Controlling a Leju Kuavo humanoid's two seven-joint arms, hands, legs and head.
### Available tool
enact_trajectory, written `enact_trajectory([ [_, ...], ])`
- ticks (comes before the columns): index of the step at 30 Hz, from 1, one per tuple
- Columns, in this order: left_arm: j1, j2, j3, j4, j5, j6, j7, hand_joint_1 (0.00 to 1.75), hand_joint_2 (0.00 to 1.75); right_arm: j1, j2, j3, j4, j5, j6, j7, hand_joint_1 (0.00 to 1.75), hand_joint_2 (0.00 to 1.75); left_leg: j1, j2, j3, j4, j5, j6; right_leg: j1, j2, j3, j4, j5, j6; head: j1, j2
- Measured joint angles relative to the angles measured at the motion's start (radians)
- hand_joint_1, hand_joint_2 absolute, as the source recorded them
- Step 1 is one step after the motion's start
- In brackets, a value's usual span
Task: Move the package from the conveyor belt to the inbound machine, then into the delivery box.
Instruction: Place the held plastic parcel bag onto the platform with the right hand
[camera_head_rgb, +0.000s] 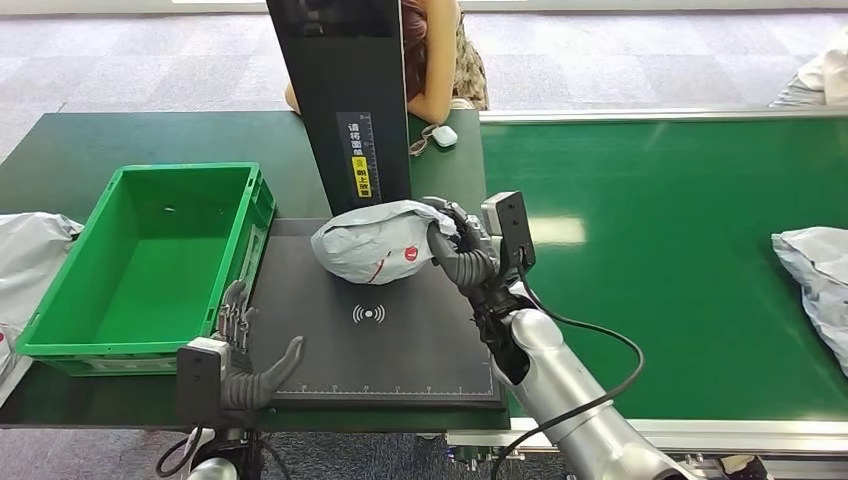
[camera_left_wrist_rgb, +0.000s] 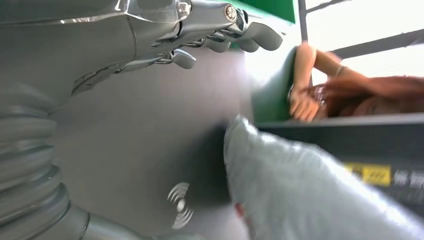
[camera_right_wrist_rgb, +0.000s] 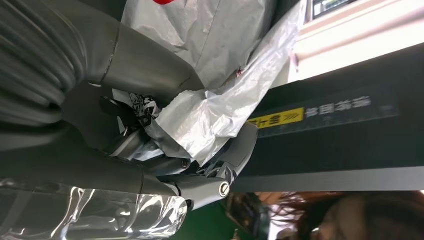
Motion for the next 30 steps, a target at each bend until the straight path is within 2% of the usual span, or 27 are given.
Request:
enact_trajectory([
  [1,0.000,0.002,0.006,-0.005,0.002,0.004,-0.001,0.00,1.75,-0.004,0.000,0.005,0.015,-0.006,-0.001,0.001,1.37,1.75,0.000,0.000,0.000,0.000,0.000,0.000,0.000,0.000,0.000,0.000,0.000,0.000,0.000,0.000],
  [4,0.001,0.006,0.018,-0.013,0.004,0.010,-0.002,0.00,1.75,-0.008,-0.001,0.016,0.046,-0.011,0.004,0.000,0.10,1.75,0.000,0.000,0.000,0.000,0.000,0.000,0.000,0.000,0.000,0.000,0.000,0.000,0.000,0.000],
  [5,0.001,0.006,0.020,-0.013,0.004,0.012,-0.002,0.00,1.75,-0.008,-0.003,0.019,0.052,-0.011,0.007,-0.002,0.00,1.75,0.000,0.000,0.000,0.000,0.000,0.000,0.000,0.000,0.000,0.000,0.000,0.000,0.000,0.000],
  [10,0.003,0.010,0.021,-0.019,0.004,0.023,-0.002,0.00,1.75,0.005,-0.014,0.033,0.053,-0.012,0.016,-0.006,0.00,1.75,0.000,0.000,0.000,0.000,0.000,0.000,0.000,0.000,0.000,0.000,0.000,0.000,0.000,0.000],
  [15,0.019,0.016,0.032,-0.045,0.003,0.045,-0.007,0.00,1.75,0.071,-0.047,0.035,-0.028,-0.044,0.034,-0.016,0.00,1.75,0.000,0.000,0.000,0.000,0.000,0.000,0.000,0.000,-0.001,0.000,0.000,0.000,0.000,0.000],
  [22,0.055,0.018,0.060,-0.108,-0.016,0.060,-0.025,0.00,1.75,0.266,-0.099,-0.023,-0.273,-0.107,0.071,-0.036,0.00,1.75,0.000,-0.001,-0.001,0.000,-0.001,0.000,0.000,0.000,-0.001,-0.001,-0.001,0.000,0.000,0.000],
  [30,0.105,0.009,0.129,-0.211,-0.045,0.120,-0.061,0.00,1.75,0.489,-0.116,-0.146,-0.500,-0.118,0.120,-0.064,0.00,1.75,0.000,0.000,-0.001,0.000,-0.001,0.000,0.000,0.000,-0.001,-0.001,-0.001,0.000,0.000,0.000],
])
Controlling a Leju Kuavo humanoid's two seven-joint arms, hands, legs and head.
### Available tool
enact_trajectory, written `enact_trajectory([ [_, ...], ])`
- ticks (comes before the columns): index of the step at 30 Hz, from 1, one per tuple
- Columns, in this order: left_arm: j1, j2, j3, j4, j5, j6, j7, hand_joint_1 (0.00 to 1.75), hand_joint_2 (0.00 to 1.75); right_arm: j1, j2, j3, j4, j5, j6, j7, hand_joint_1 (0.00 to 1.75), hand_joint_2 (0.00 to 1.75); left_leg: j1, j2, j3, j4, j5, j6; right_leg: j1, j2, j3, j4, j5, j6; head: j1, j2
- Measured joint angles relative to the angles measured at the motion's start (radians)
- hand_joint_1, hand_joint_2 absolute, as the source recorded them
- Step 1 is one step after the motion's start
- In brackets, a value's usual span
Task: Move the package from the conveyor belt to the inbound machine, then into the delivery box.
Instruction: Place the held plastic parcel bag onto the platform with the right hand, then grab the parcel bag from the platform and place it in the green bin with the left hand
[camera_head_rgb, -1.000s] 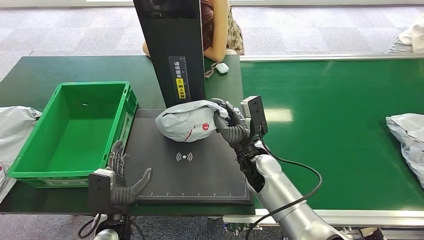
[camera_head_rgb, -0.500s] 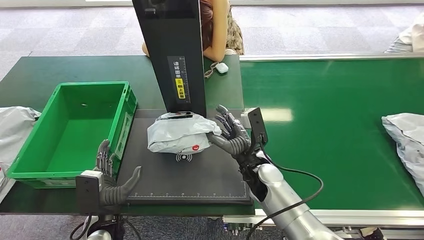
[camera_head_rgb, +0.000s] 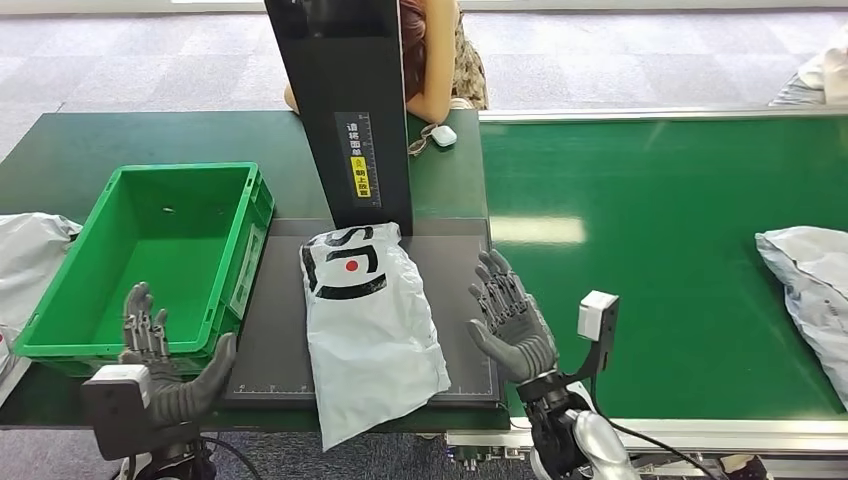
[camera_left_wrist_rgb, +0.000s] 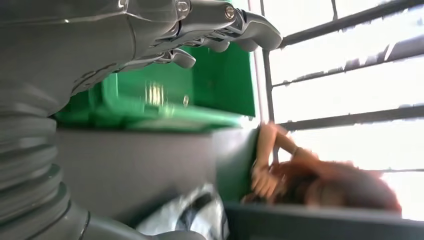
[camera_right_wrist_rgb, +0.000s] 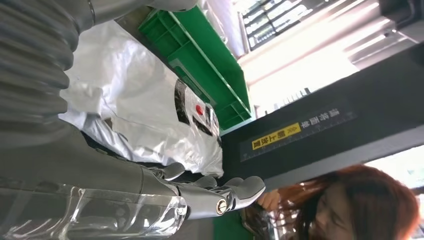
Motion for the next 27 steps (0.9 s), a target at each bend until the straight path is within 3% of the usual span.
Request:
enact_trajectory([
  [6,0.045,-0.014,0.088,-0.106,-0.001,0.008,-0.041,0.00,1.75,0.129,0.003,-0.083,-0.111,-0.010,0.010,-0.011,0.00,1.75,0.000,-0.001,0.000,0.000,0.000,-0.001,0.000,-0.001,0.000,0.000,-0.001,0.000,0.000,0.000],
  [10,0.039,0.001,0.072,-0.126,-0.189,-0.141,0.070,0.00,1.75,0.192,0.028,-0.151,-0.178,-0.020,0.005,-0.018,0.00,1.75,0.000,0.000,0.000,0.000,0.000,-0.001,0.000,-0.001,0.000,0.000,-0.001,0.000,0.000,0.000],
  [17,-0.063,0.055,-0.088,-0.075,-0.477,-0.389,0.227,0.00,1.75,0.223,0.078,-0.252,-0.225,-0.022,0.011,0.009,0.00,1.75,0.000,0.000,0.001,0.000,0.000,0.000,0.000,0.000,0.000,0.000,0.001,0.000,0.000,0.000],
  [27,-0.255,0.137,-0.341,0.114,-0.564,-0.572,0.248,0.00,1.75,0.220,0.101,-0.283,-0.225,-0.019,0.014,0.024,0.00,1.75,0.000,0.001,0.001,0.000,0.001,0.000,0.000,0.000,0.000,0.000,0.001,0.000,0.000,0.000],
])
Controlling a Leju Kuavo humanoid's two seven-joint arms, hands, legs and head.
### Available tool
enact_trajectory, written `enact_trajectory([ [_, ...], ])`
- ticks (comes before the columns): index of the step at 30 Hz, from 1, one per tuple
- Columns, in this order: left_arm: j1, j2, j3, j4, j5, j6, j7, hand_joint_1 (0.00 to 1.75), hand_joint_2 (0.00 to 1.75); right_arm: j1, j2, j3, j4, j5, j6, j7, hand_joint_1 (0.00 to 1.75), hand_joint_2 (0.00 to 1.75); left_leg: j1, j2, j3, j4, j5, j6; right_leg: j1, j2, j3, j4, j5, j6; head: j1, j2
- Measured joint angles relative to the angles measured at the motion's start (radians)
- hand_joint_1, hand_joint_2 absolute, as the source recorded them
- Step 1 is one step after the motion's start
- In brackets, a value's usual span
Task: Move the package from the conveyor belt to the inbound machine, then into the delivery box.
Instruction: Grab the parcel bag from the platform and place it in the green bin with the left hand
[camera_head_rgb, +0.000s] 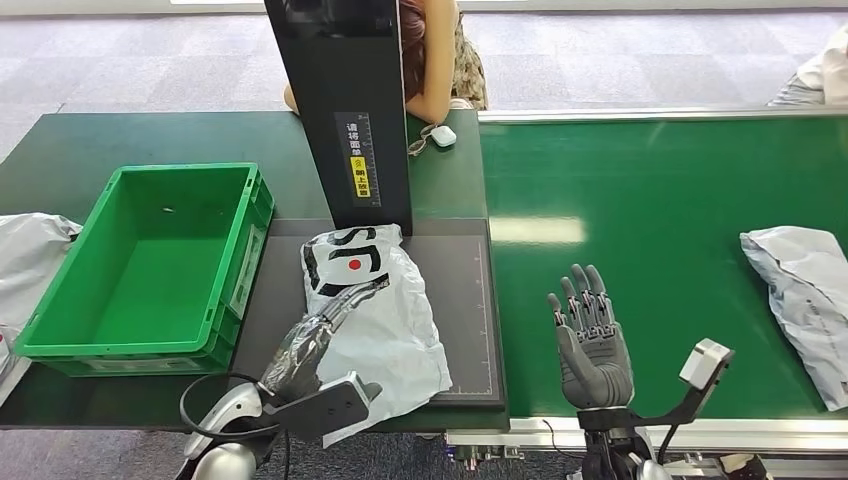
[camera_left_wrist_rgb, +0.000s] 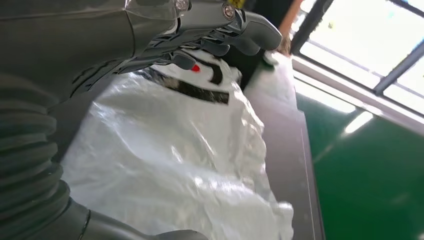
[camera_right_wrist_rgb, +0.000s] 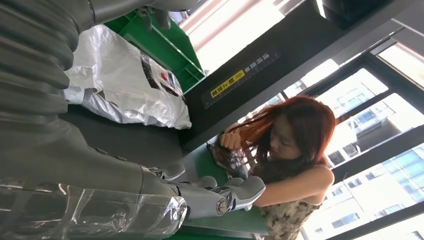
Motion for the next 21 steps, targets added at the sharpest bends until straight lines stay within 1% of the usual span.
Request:
enact_trajectory([
  [5,-0.105,0.058,-0.131,0.120,0.047,-0.077,0.010,0.00,1.75,-0.002,0.001,-0.007,0.007,-0.004,0.004,0.005,0.00,1.75,0.000,0.000,0.000,0.000,0.000,0.000,0.000,0.000,0.000,0.000,0.000,0.000,0.000,0.000],
  [8,-0.155,0.093,-0.212,0.205,0.065,-0.094,0.013,0.00,1.75,-0.006,0.001,-0.007,0.017,-0.005,0.011,0.010,0.00,1.75,0.000,0.001,0.000,0.000,0.000,0.000,0.000,0.001,0.000,0.000,0.000,0.000,0.000,0.000],
  [11,-0.190,0.117,-0.276,0.277,0.078,-0.097,0.010,0.00,1.75,-0.009,0.001,-0.007,0.026,-0.005,0.013,0.013,0.00,1.75,0.000,0.000,0.000,0.000,0.000,0.000,0.000,0.000,0.000,0.000,0.000,0.000,0.000,0.000],
  [16,-0.236,0.145,-0.331,0.345,0.105,-0.097,-0.003,0.00,1.75,-0.008,0.001,-0.007,0.030,-0.006,0.014,0.013,0.00,1.75,0.000,-0.001,0.001,0.000,0.000,0.000,0.000,0.000,0.001,0.000,0.000,0.000,0.000,0.000],
  [21,-0.258,0.175,-0.356,0.369,0.110,-0.096,-0.010,0.00,1.75,-0.005,0.001,-0.007,0.030,-0.006,0.013,0.013,0.00,1.75,0.000,0.000,0.003,0.000,0.000,0.000,0.000,0.000,0.003,0.000,0.000,0.000,0.000,0.000],
])
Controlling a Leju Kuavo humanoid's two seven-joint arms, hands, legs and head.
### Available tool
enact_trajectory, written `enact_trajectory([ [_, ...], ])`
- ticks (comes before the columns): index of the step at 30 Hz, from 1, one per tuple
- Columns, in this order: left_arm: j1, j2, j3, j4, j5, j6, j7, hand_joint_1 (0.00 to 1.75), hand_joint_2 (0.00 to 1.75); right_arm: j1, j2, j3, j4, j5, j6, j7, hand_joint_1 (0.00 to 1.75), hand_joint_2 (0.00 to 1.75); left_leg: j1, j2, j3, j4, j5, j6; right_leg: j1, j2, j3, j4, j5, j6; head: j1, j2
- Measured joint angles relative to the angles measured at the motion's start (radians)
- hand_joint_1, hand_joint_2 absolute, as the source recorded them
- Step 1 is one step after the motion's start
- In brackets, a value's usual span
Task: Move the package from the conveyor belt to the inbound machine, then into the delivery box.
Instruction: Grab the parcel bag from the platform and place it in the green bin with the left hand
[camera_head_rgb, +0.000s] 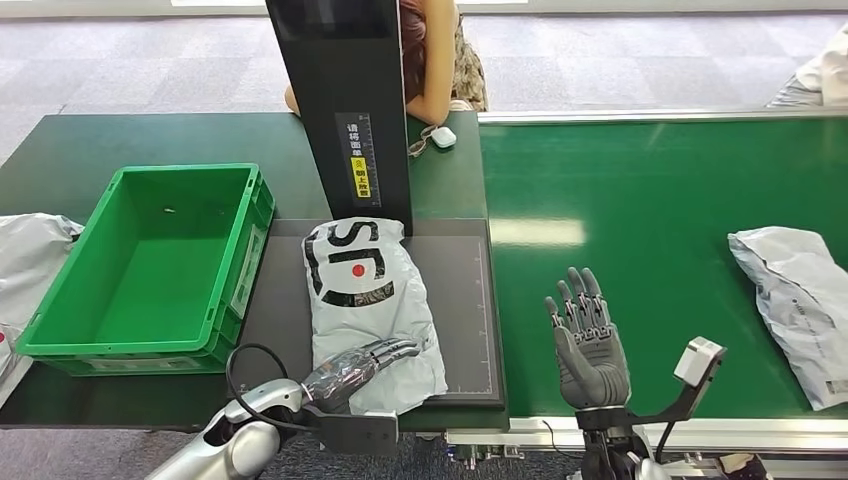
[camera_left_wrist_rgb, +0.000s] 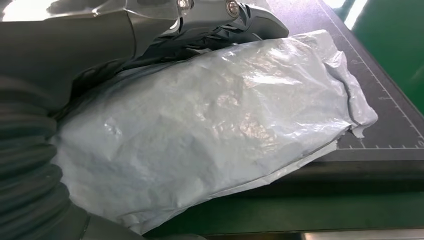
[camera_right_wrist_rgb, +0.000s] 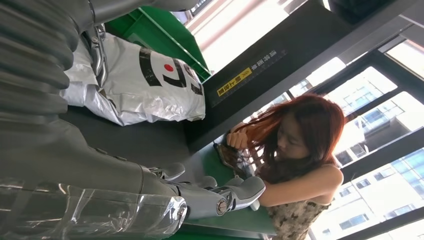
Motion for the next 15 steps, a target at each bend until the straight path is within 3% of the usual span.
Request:
enact_trajectory([
  [5,-0.009,0.037,-0.009,0.004,0.002,0.022,-0.004,0.04,1.75,0.013,0.000,0.000,0.000,0.000,0.000,0.000,0.00,1.75,0.001,0.001,0.002,0.000,0.000,-0.001,0.001,0.001,0.001,0.000,0.000,-0.001,0.000,0.000],
  [9,-0.014,0.057,-0.008,0.007,0.008,0.043,-0.011,1.75,1.75,0.019,0.000,0.000,0.000,0.000,0.000,0.000,0.00,1.75,0.001,0.001,0.002,0.000,0.001,-0.002,0.001,0.001,0.001,0.001,0.001,-0.002,0.000,0.000],
  [15,-0.014,0.060,-0.006,0.007,0.009,0.065,-0.011,1.75,1.75,0.019,0.000,0.000,0.000,-0.001,0.000,-0.001,0.00,1.75,0.002,0.001,0.002,0.000,0.001,-0.002,0.001,0.001,0.001,0.001,0.001,-0.002,0.000,0.000],
])
